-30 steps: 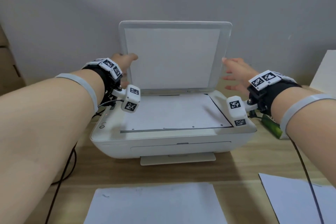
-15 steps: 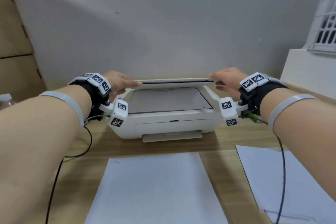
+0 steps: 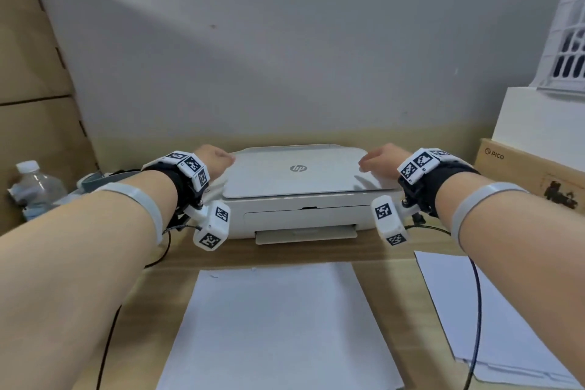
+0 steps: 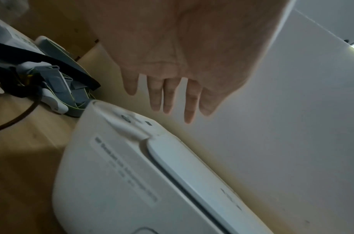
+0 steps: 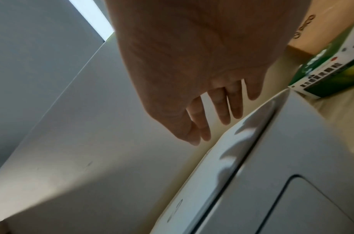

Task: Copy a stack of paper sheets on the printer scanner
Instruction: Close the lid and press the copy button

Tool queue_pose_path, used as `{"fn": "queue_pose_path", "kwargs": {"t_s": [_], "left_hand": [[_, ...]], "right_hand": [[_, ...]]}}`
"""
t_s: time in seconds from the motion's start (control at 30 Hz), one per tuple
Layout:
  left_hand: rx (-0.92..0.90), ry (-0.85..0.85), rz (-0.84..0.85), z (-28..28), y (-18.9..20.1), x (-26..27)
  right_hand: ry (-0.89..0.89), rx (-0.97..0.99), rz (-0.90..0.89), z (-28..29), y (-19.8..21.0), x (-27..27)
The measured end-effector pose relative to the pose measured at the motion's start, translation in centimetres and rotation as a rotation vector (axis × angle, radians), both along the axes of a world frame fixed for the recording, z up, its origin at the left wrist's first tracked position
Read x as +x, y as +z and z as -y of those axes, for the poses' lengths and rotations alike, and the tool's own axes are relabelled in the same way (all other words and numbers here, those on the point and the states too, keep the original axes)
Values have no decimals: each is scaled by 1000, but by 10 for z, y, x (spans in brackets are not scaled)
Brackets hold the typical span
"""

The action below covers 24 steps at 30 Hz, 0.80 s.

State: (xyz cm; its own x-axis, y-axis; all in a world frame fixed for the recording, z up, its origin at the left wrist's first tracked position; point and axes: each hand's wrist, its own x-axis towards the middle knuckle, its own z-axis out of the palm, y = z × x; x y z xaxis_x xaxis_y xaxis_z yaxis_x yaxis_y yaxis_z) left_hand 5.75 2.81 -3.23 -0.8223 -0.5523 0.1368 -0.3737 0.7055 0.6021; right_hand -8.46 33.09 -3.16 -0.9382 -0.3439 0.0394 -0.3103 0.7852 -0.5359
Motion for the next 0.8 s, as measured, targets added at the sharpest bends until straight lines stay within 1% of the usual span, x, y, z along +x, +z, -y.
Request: {"fn": "queue_pose_path", "kwargs": {"t_s": [0.07, 0.13, 0.23, 0.37, 0.43, 0.53, 0.6, 0.67, 0.73, 0.8], "left_hand": [[19, 16, -11, 12, -8, -2], [102, 41, 3, 25, -17, -3], [191, 46, 104, 47, -29, -3], [265, 71, 122, 53, -38, -6], [285, 84, 95, 54, -42, -5], [324, 93, 74, 58, -49, -5], [262, 68, 21, 56, -54, -3], [218, 84, -44, 53, -59, -1], [245, 89, -69, 47, -61, 2], [285, 86, -99, 44, -62, 7]], "right_hand": [[79, 46, -22, 15, -1, 1], [164, 108, -30, 34, -5, 2], [297, 155, -50, 66, -12, 8], [420, 210, -63, 111, -18, 17], [446, 243, -64, 130, -23, 18], [443, 348, -114, 145, -30, 20], [441, 371, -146, 143, -32, 27], [447, 447, -188, 138, -31, 36], [449, 493, -254, 134, -30, 44], [476, 547, -279, 133, -27, 47]]}}
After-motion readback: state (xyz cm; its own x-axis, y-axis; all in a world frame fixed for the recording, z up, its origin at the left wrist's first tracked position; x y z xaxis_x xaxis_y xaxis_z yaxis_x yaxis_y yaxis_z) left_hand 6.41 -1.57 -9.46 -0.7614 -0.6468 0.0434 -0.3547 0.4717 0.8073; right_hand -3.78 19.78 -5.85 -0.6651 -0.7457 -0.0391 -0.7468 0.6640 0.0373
